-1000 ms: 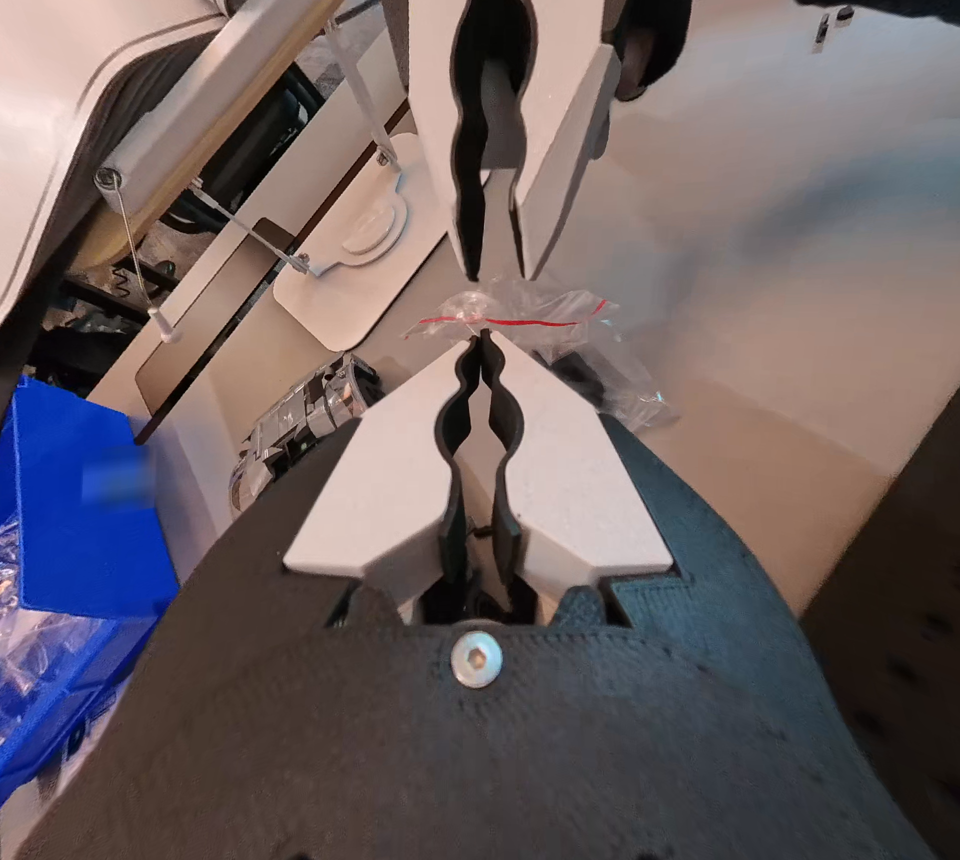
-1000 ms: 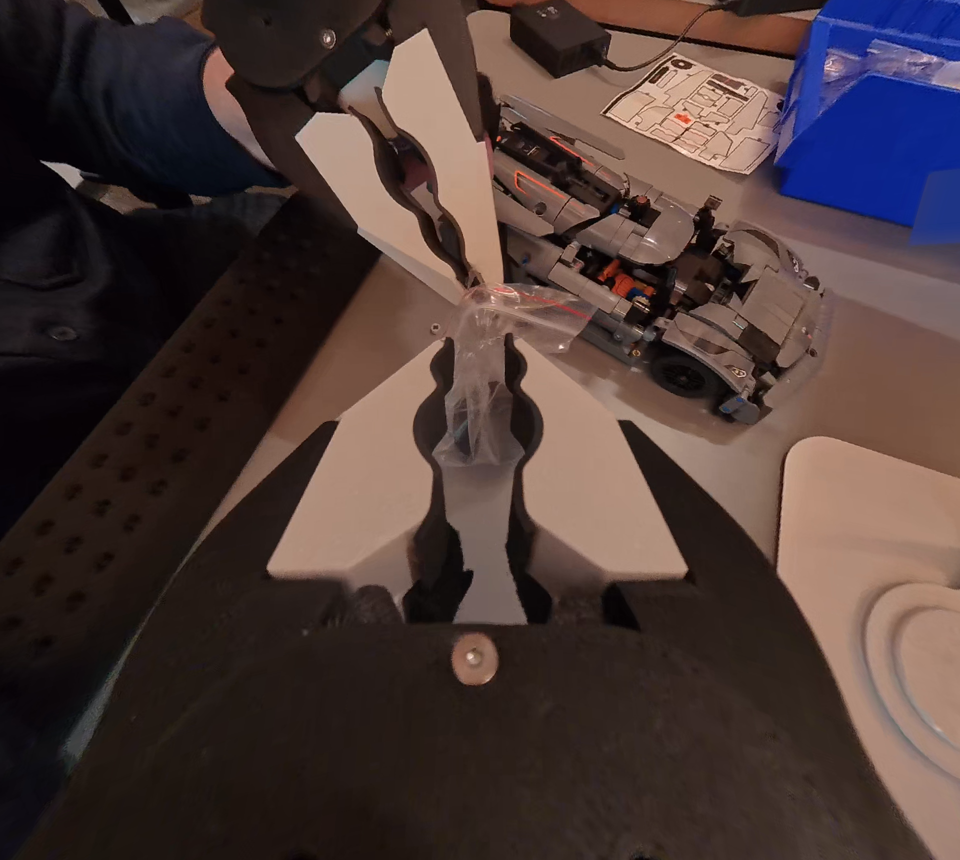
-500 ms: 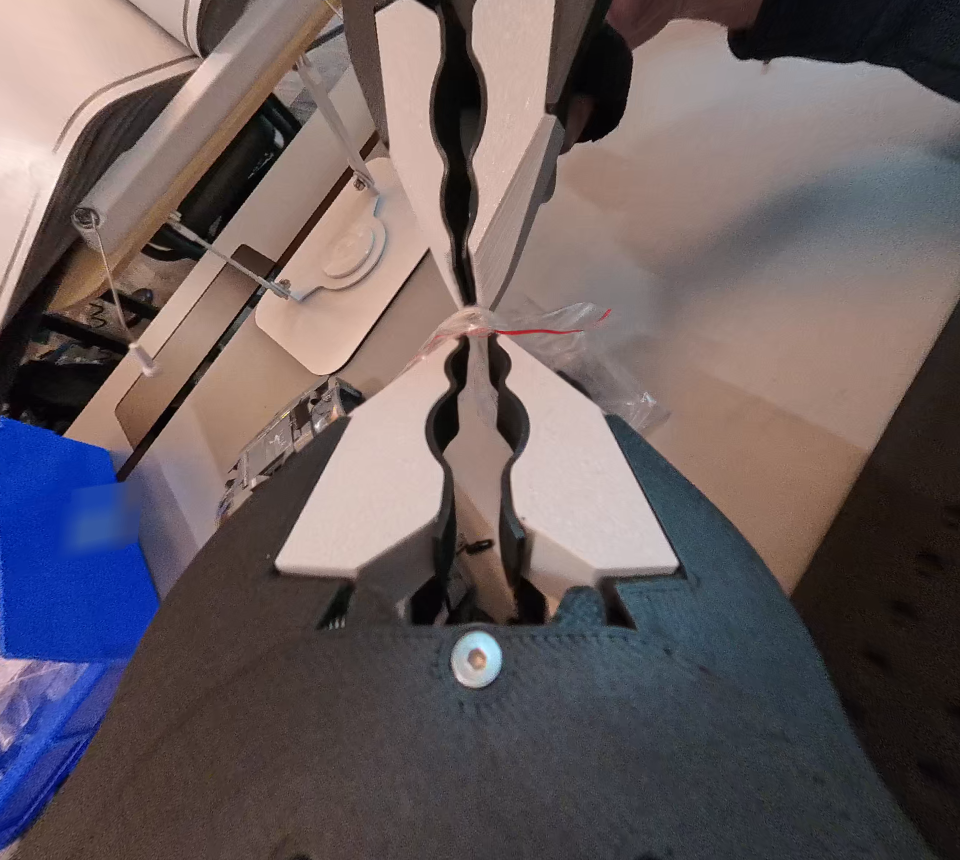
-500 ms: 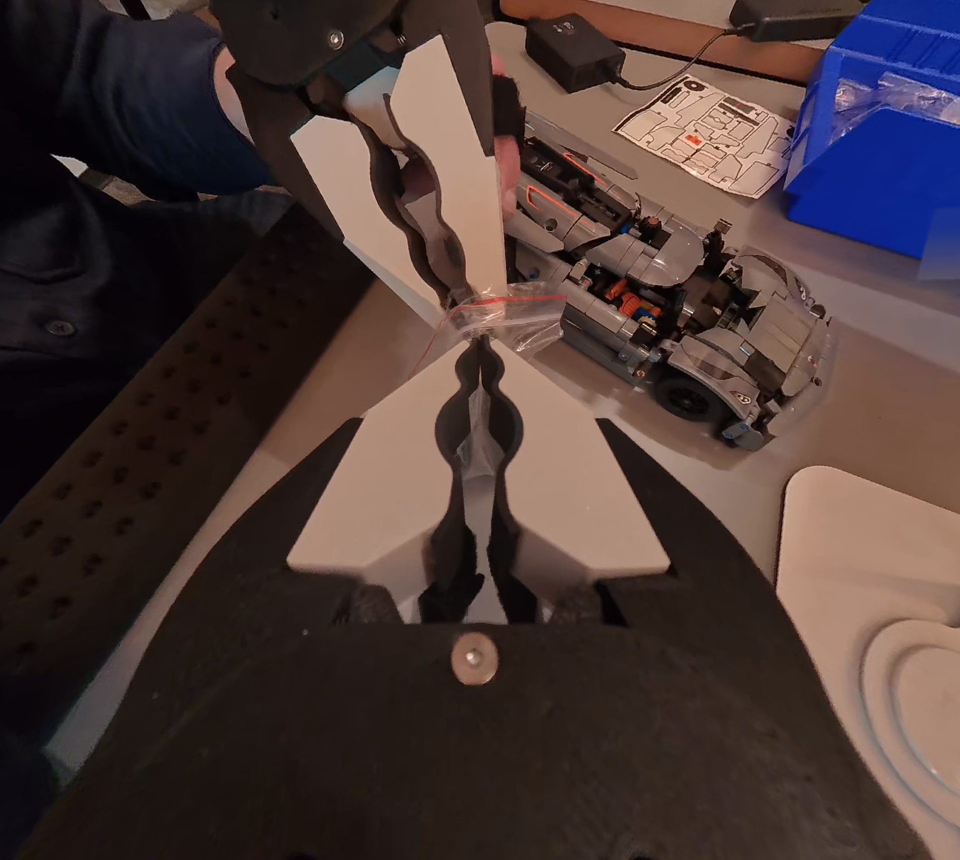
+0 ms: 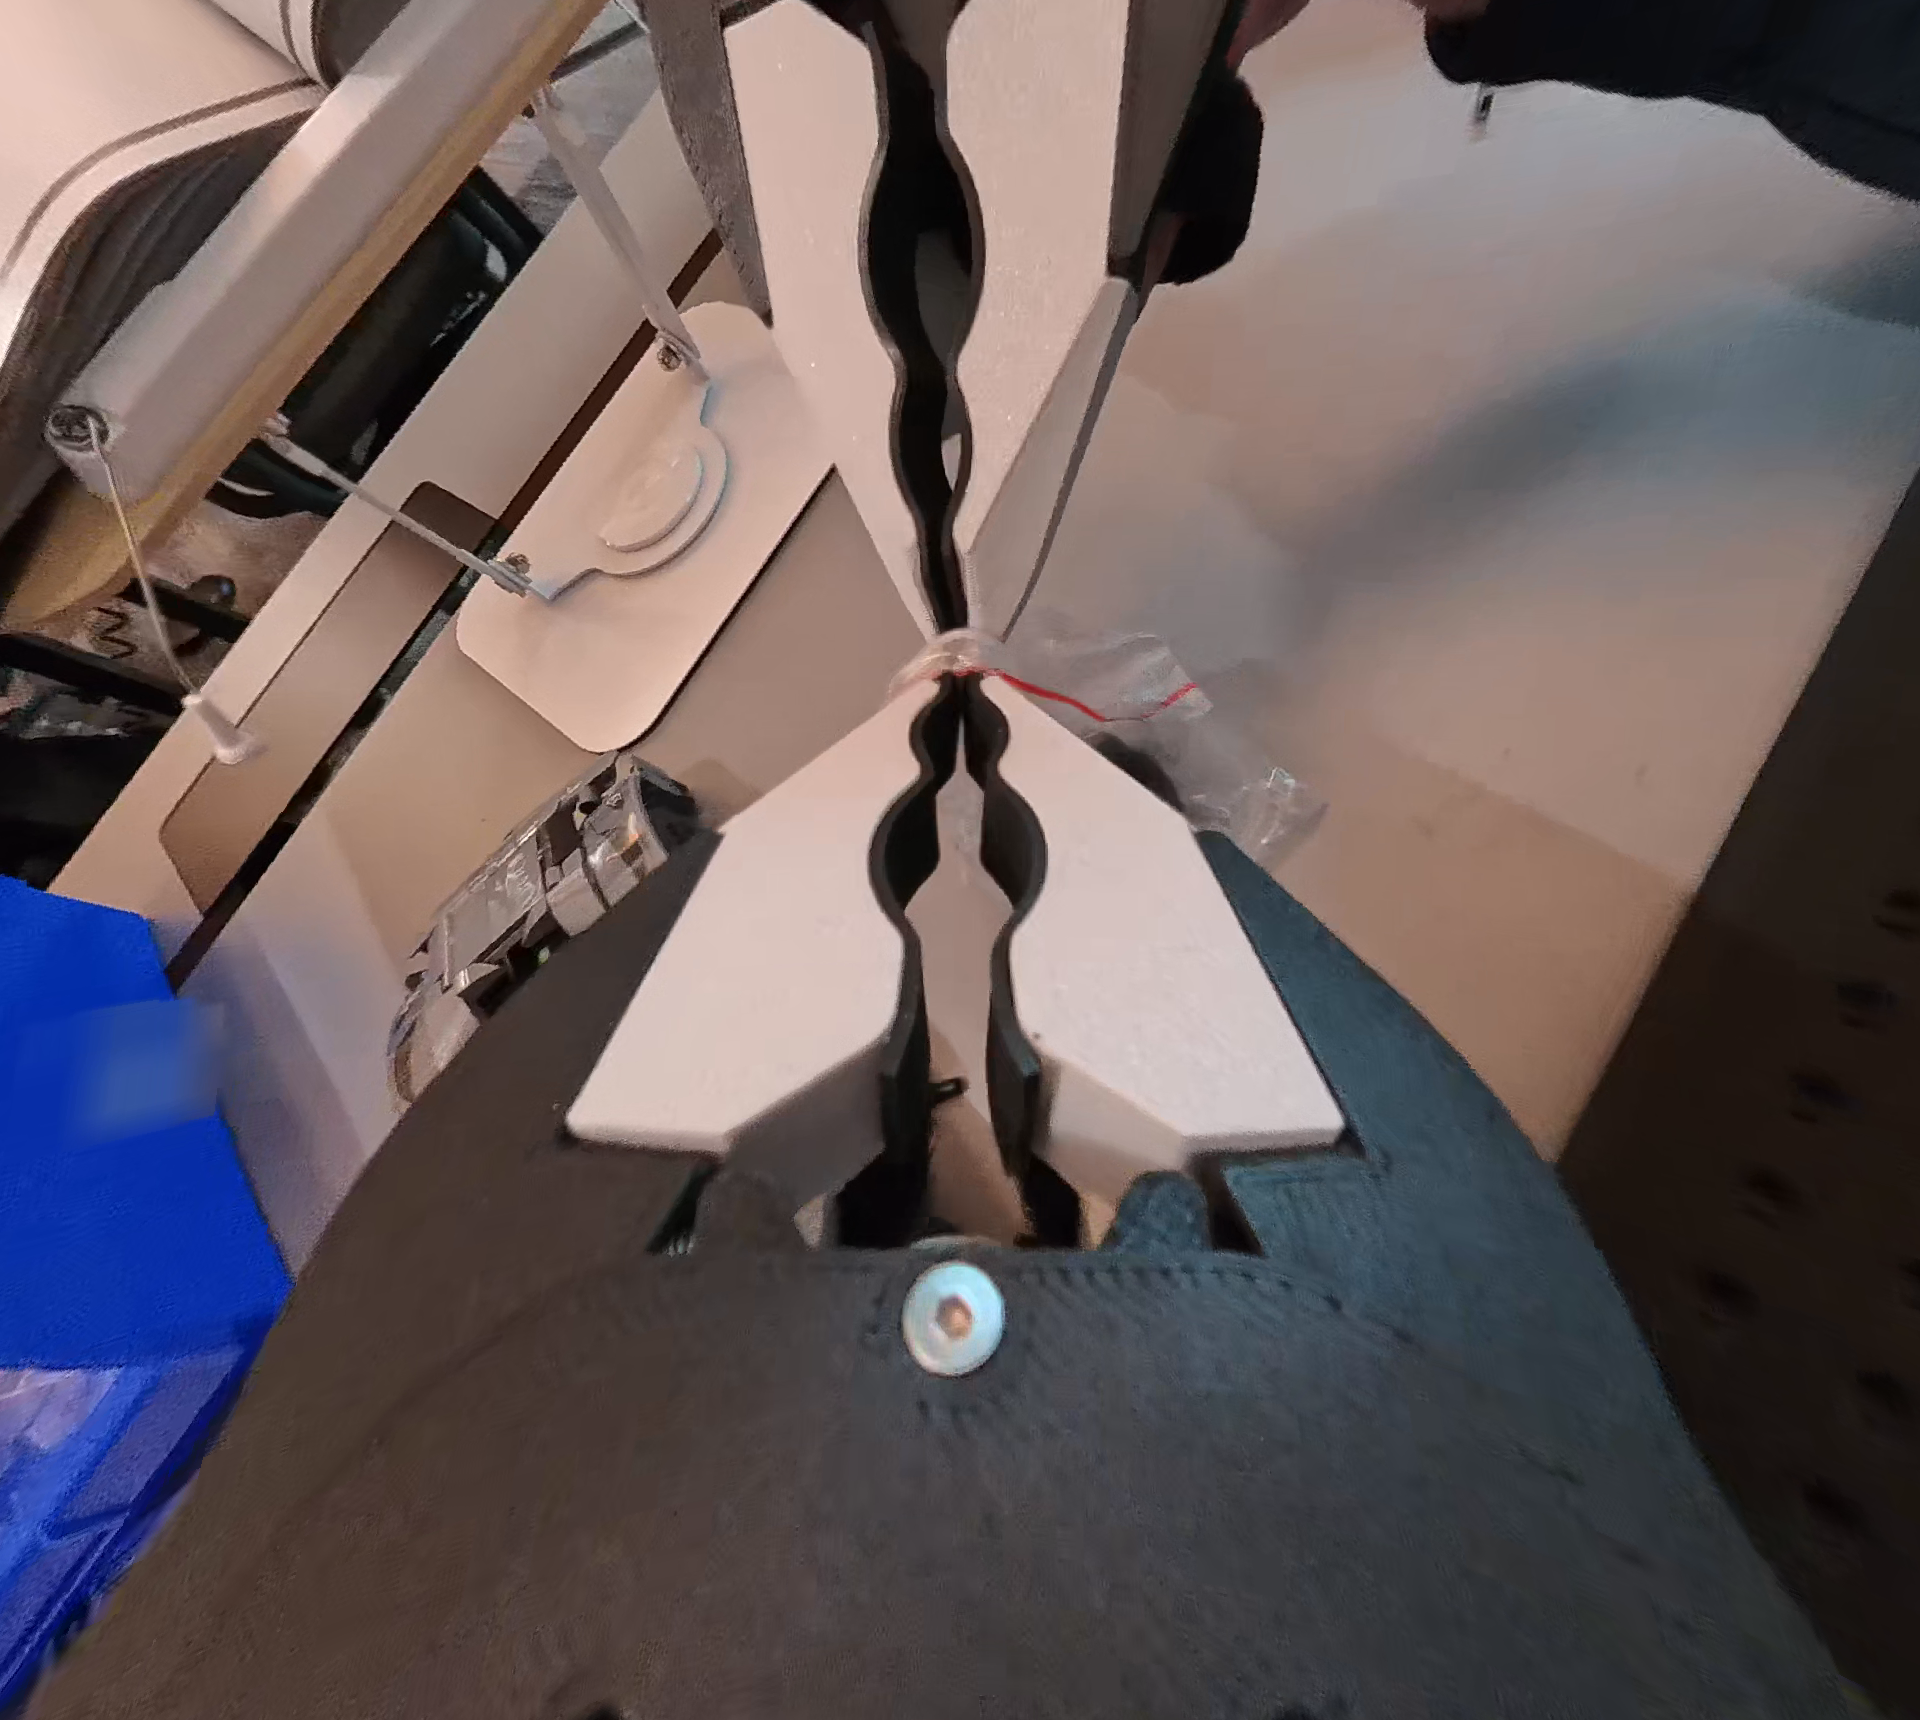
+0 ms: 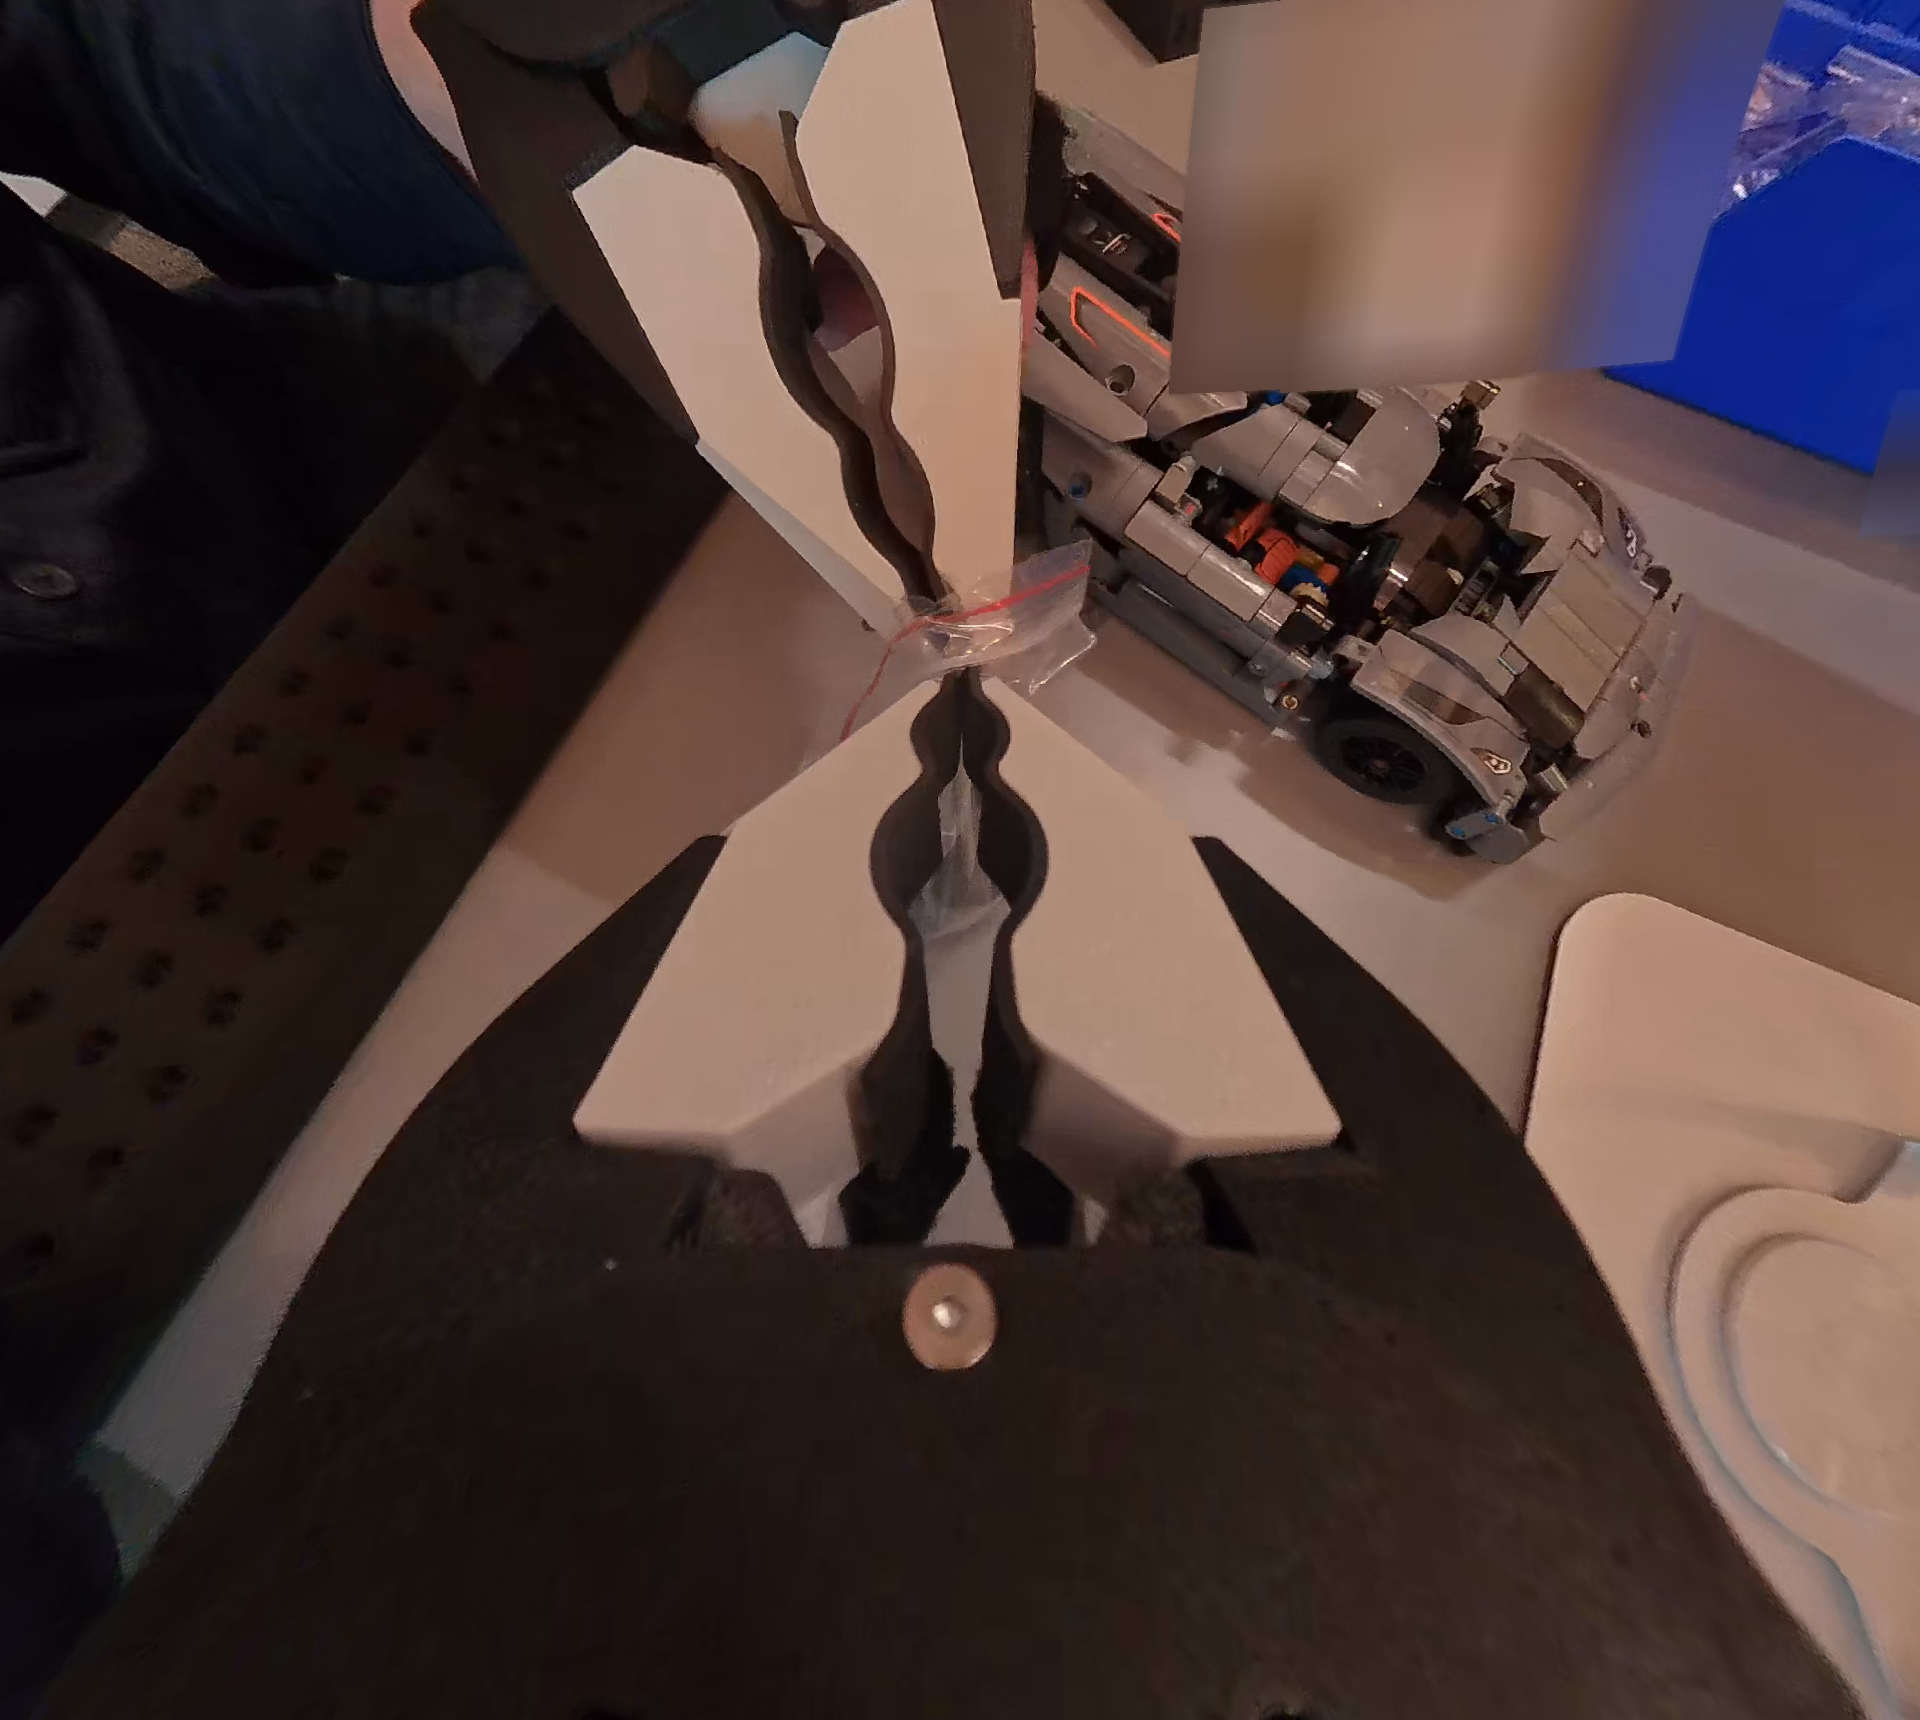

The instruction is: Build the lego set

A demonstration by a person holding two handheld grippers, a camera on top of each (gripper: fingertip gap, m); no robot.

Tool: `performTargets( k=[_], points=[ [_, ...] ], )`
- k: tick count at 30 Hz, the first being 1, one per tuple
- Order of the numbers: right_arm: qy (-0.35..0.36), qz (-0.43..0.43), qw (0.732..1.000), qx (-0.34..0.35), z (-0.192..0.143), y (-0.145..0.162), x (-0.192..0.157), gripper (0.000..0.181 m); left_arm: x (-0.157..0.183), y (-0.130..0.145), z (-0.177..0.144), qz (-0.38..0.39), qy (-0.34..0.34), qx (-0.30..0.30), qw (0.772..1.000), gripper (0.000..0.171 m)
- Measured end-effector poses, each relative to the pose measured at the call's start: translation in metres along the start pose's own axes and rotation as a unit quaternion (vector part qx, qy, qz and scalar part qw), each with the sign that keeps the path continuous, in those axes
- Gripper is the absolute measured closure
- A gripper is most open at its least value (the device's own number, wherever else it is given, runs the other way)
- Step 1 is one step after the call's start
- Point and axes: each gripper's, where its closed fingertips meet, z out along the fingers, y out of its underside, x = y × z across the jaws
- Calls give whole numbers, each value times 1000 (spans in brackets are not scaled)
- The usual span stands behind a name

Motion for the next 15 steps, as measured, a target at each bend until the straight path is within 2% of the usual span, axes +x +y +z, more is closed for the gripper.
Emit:
performTargets(
  k=[6, 9, 15],
  points=[
    [15, -7, 1000, 10, -7, -3, 3, 181, -16, 0, -6, -58, -17, 10, 998, 171],
    [16, -7, 1000, -1, -9, 0, 1, 181, -18, 1, -5, -57, -29, -1, 998, 171],
    [-8, -13, 1000, -5, -8, -2, -11, 181, -26, 6, -3, -92, -44, -4, 995, 171]
  ],
)
